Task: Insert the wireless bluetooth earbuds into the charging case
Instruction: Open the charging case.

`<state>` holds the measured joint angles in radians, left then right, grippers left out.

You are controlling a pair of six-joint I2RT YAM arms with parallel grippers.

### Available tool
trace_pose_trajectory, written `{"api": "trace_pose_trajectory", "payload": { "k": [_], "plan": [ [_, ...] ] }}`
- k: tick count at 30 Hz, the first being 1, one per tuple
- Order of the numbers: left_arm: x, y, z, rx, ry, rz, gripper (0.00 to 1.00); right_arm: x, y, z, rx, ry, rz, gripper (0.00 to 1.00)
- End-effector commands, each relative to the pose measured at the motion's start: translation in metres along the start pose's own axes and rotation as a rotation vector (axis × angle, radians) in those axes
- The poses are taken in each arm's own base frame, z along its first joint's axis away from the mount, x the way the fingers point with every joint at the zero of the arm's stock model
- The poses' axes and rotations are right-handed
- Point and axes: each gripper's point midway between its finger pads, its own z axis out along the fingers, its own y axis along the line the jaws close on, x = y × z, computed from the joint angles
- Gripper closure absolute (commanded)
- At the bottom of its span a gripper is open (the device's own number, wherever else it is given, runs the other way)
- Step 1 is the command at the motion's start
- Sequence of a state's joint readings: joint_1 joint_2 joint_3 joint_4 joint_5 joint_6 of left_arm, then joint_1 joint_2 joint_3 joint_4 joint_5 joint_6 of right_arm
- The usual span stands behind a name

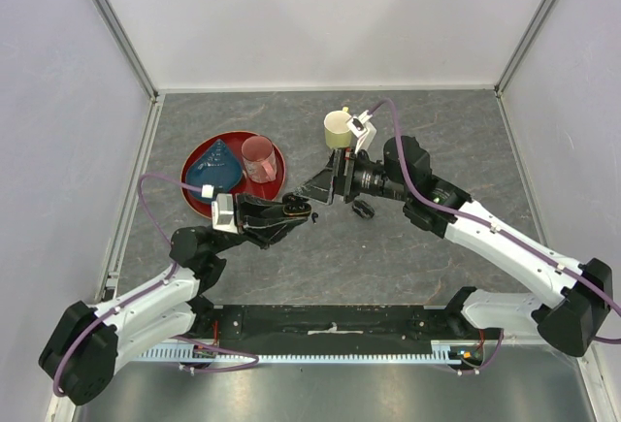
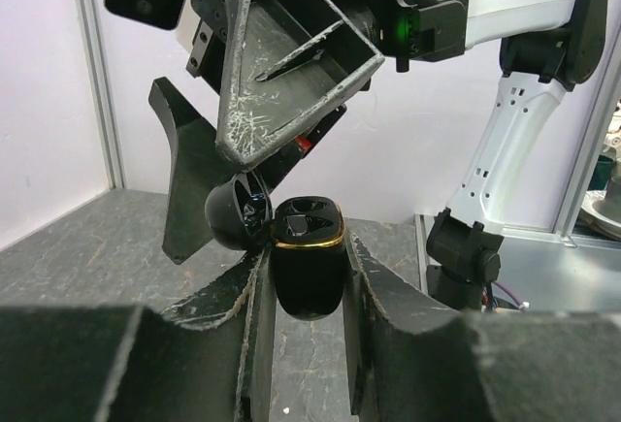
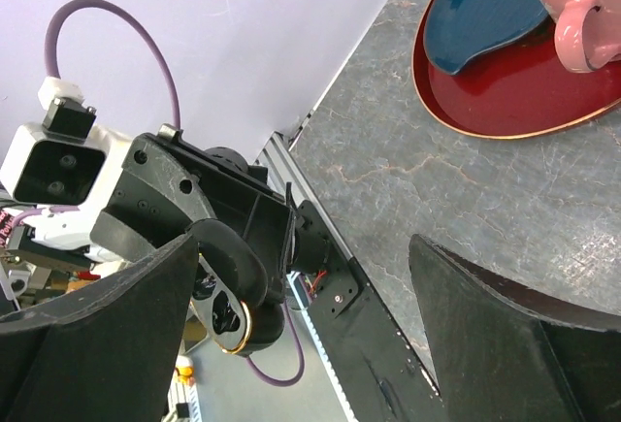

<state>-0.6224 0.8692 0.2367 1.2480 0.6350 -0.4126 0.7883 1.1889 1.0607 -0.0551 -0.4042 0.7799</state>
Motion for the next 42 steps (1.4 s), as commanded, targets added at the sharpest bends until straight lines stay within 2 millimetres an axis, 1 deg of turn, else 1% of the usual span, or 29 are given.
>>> {"api": "trace_pose_trajectory", "payload": {
  "k": [1,2,5,10,14,18,22,25,26,28,29,31,32,33,35,36,38,39,41,42],
  "plan": [
    [-0.032,-0.01,0.01,0.057,-0.077,0.106,0.98,-0.008,0.0,0.004,-0.004,-0.022,0.001,0.04],
    [-0.032,-0.01,0.01,0.057,-0.077,0.108,0.98,-0.009,0.0,0.003,-0.005,-0.023,-0.001,0.04],
    [-0.029,-0.008,0.008,0.039,-0.07,0.108,0.98,-0.015,0.01,0.0,-0.031,-0.032,-0.019,0.03],
    [-0.026,-0.004,0.004,0.011,-0.062,0.104,0.98,-0.033,0.026,-0.013,-0.068,-0.096,-0.055,0.02],
    [-0.025,-0.003,0.003,-0.004,-0.059,0.105,0.98,-0.044,0.032,-0.021,-0.077,-0.131,-0.07,0.02],
    [-0.027,-0.003,0.003,-0.006,-0.059,0.111,0.98,-0.053,0.027,-0.029,-0.055,-0.172,-0.07,0.02],
    [-0.025,-0.001,0.003,-0.011,-0.054,0.107,0.98,-0.058,0.017,-0.035,-0.03,-0.193,-0.066,0.02],
    [-0.025,-0.001,0.004,-0.011,-0.054,0.106,0.98,-0.062,0.004,-0.04,0.018,-0.213,-0.064,0.02],
    [-0.027,-0.001,0.004,-0.009,-0.055,0.108,0.98,-0.065,-0.004,-0.043,0.042,-0.224,-0.062,0.02],
    [-0.028,-0.001,0.004,-0.011,-0.058,0.108,0.98,-0.064,-0.018,-0.045,0.093,-0.223,-0.05,0.02],
    [-0.03,-0.002,0.003,-0.013,-0.062,0.112,0.98,-0.071,-0.029,-0.049,0.135,-0.244,-0.05,0.02],
    [-0.03,-0.003,0.003,-0.014,-0.059,0.114,0.98,-0.071,-0.045,-0.054,0.193,-0.237,-0.039,0.02],
    [-0.033,-0.003,0.002,-0.016,-0.066,0.126,0.98,-0.077,-0.055,-0.058,0.232,-0.251,-0.06,0.02],
    [-0.034,-0.003,0.001,-0.019,-0.066,0.13,0.98,-0.075,-0.067,-0.061,0.279,-0.241,-0.067,0.02],
    [-0.034,-0.003,0.0,-0.029,-0.061,0.135,0.98,-0.08,-0.084,-0.069,0.36,-0.254,-0.092,0.02],
    [-0.037,-0.004,0.0,-0.027,-0.067,0.144,0.98,-0.08,-0.098,-0.074,0.425,-0.244,-0.145,0.02],
    [-0.036,-0.004,-0.002,-0.031,-0.059,0.15,0.98,-0.082,-0.111,-0.081,0.492,-0.238,-0.201,0.02],
    [-0.039,-0.005,-0.002,-0.03,-0.067,0.159,0.98,-0.081,-0.125,-0.088,0.565,-0.225,-0.245,0.02],
    [-0.04,-0.005,-0.004,-0.036,-0.065,0.167,0.98,-0.081,-0.138,-0.096,0.642,-0.214,-0.275,0.02],
    [-0.041,-0.006,-0.004,-0.037,-0.069,0.171,0.98,-0.081,-0.151,-0.103,0.715,-0.211,-0.279,0.02]
  ]
}}
